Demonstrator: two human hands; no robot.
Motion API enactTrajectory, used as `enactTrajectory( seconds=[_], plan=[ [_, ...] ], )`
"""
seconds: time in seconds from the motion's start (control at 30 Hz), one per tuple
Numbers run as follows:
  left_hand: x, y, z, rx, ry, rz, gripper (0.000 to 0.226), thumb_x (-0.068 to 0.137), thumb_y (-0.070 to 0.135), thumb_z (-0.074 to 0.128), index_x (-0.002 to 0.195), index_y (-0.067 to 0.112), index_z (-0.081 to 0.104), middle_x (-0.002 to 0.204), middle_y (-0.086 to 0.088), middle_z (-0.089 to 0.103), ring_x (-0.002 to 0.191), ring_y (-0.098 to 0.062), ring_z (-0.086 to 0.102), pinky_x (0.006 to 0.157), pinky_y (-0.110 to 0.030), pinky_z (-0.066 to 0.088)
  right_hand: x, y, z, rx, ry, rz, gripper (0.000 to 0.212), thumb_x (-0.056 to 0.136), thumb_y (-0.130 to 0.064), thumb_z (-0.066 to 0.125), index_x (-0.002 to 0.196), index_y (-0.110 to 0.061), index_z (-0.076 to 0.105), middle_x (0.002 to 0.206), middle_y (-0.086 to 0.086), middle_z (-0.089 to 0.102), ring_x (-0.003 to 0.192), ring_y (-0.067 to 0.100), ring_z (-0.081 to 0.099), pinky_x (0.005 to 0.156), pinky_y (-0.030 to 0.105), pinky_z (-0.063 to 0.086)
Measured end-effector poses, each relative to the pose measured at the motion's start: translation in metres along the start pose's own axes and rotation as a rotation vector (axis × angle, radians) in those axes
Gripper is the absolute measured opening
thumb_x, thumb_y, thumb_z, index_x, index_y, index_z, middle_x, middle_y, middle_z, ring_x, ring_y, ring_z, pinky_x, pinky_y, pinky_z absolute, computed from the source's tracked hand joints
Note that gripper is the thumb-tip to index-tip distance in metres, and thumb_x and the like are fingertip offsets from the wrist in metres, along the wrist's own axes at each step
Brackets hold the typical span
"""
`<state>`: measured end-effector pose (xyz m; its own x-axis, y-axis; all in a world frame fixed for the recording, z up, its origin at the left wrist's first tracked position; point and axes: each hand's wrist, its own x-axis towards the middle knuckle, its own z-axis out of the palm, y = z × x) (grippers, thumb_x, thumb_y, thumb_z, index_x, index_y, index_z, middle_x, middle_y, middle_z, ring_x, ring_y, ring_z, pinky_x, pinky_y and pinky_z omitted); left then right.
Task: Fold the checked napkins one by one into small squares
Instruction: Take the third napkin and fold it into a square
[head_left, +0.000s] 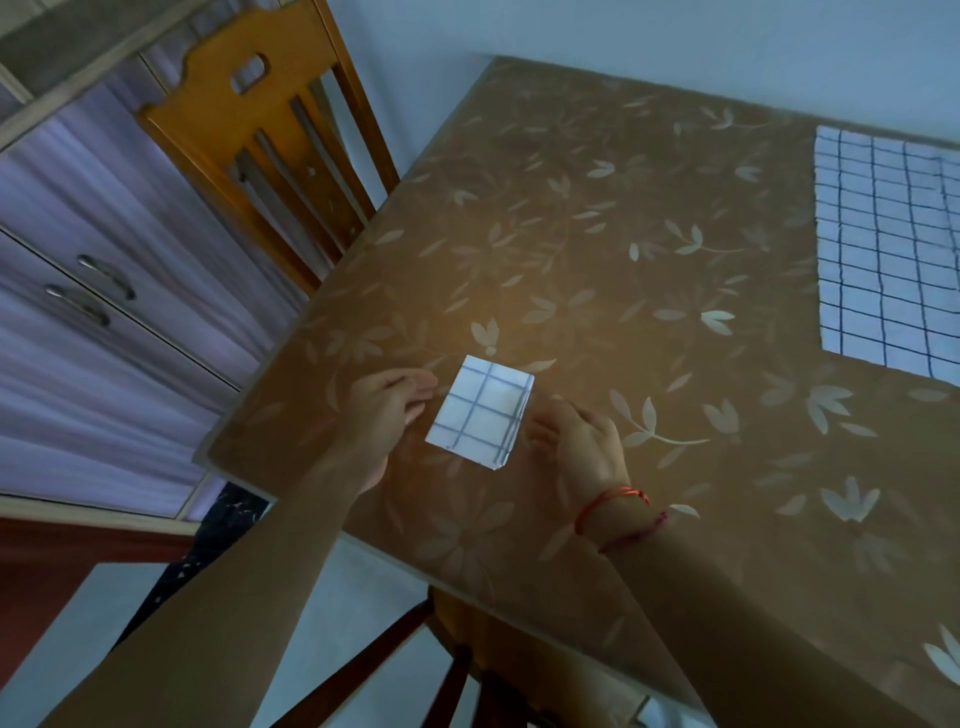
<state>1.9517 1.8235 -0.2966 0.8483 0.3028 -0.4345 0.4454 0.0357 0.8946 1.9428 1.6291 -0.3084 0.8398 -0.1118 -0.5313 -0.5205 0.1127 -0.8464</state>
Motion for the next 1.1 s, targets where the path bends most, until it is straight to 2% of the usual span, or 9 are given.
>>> enactTrajectory(
  seconds=[0.1, 0.23, 0.4, 0.53, 0.63, 0.77, 0.9, 1.1],
  plan=[
    [0.005, -0.001, 0.003, -0.027, -0.003, -0.037, 0.018, 0.095, 0.004, 0.053, 0.104, 0.000, 0.068, 0.106, -0.011, 0.070, 0.103, -0.020, 0.066, 0.096, -0.035, 0.051, -0.005, 0.000, 0.000, 0.040, -0.015, 0.029, 0.031, 0.089, -0.022, 0.055, 0.063, -0.016, 0.071, 0.073, 0.002, 0.067, 0.075, 0.018, 0.065, 0.079, 0.038, 0.052],
    [0.005, -0.005, 0.004, -0.006, -0.040, -0.061, 0.018, 0.096, 0.006, 0.054, 0.106, 0.001, 0.068, 0.109, -0.012, 0.069, 0.107, -0.021, 0.064, 0.093, -0.034, 0.052, -0.004, -0.004, 0.001, 0.109, -0.081, 0.052, 0.024, 0.095, -0.019, 0.050, 0.081, -0.013, 0.069, 0.086, 0.003, 0.072, 0.080, 0.016, 0.070, 0.077, 0.028, 0.056],
    [0.003, -0.009, 0.005, 0.017, -0.072, -0.044, 0.019, 0.096, 0.007, 0.053, 0.107, 0.001, 0.068, 0.107, -0.011, 0.070, 0.104, -0.020, 0.066, 0.090, -0.032, 0.053, -0.002, -0.010, 0.004, 0.119, -0.080, 0.064, 0.028, 0.096, -0.020, 0.050, 0.080, -0.008, 0.070, 0.101, 0.015, 0.073, 0.095, 0.026, 0.070, 0.088, 0.039, 0.054],
    [0.005, -0.009, 0.007, 0.043, -0.072, -0.040, 0.019, 0.095, 0.007, 0.053, 0.105, 0.003, 0.069, 0.105, -0.011, 0.071, 0.103, -0.020, 0.066, 0.091, -0.033, 0.052, 0.001, -0.007, 0.005, 0.137, -0.076, 0.075, 0.027, 0.094, -0.021, 0.052, 0.077, -0.009, 0.070, 0.093, 0.011, 0.073, 0.093, 0.026, 0.070, 0.088, 0.040, 0.053],
    [0.007, -0.008, 0.009, 0.074, -0.078, -0.032, 0.019, 0.095, 0.006, 0.053, 0.103, 0.004, 0.070, 0.105, -0.010, 0.071, 0.102, -0.020, 0.067, 0.092, -0.034, 0.053, 0.001, -0.001, 0.007, 0.141, -0.092, 0.086, 0.026, 0.091, -0.025, 0.054, 0.088, -0.007, 0.073, 0.095, 0.009, 0.075, 0.094, 0.024, 0.071, 0.092, 0.042, 0.053],
    [0.008, -0.008, 0.009, 0.095, -0.087, -0.022, 0.020, 0.095, 0.007, 0.053, 0.104, 0.004, 0.070, 0.104, -0.009, 0.072, 0.101, -0.019, 0.067, 0.091, -0.034, 0.053, 0.000, 0.005, 0.009, 0.186, -0.087, 0.106, 0.023, 0.091, -0.023, 0.055, 0.095, -0.008, 0.073, 0.098, 0.009, 0.074, 0.094, 0.020, 0.071, 0.088, 0.038, 0.055],
    [0.008, -0.010, 0.007, 0.102, -0.085, -0.019, 0.021, 0.095, 0.007, 0.053, 0.104, 0.003, 0.071, 0.104, -0.009, 0.072, 0.101, -0.019, 0.067, 0.091, -0.034, 0.053, 0.002, 0.006, 0.011, 0.163, -0.086, 0.098, 0.032, 0.082, -0.034, 0.058, 0.094, -0.010, 0.075, 0.096, 0.006, 0.075, 0.094, 0.020, 0.071, 0.092, 0.045, 0.053],
    [0.008, -0.010, 0.007, 0.105, -0.082, -0.011, 0.022, 0.096, 0.006, 0.051, 0.105, 0.003, 0.071, 0.104, -0.008, 0.072, 0.101, -0.018, 0.067, 0.087, -0.030, 0.053, 0.004, 0.008, 0.010, 0.182, -0.086, 0.104, 0.026, 0.089, -0.027, 0.056, 0.094, -0.009, 0.073, 0.096, 0.005, 0.075, 0.094, 0.019, 0.071, 0.093, 0.044, 0.053]
  ],
)
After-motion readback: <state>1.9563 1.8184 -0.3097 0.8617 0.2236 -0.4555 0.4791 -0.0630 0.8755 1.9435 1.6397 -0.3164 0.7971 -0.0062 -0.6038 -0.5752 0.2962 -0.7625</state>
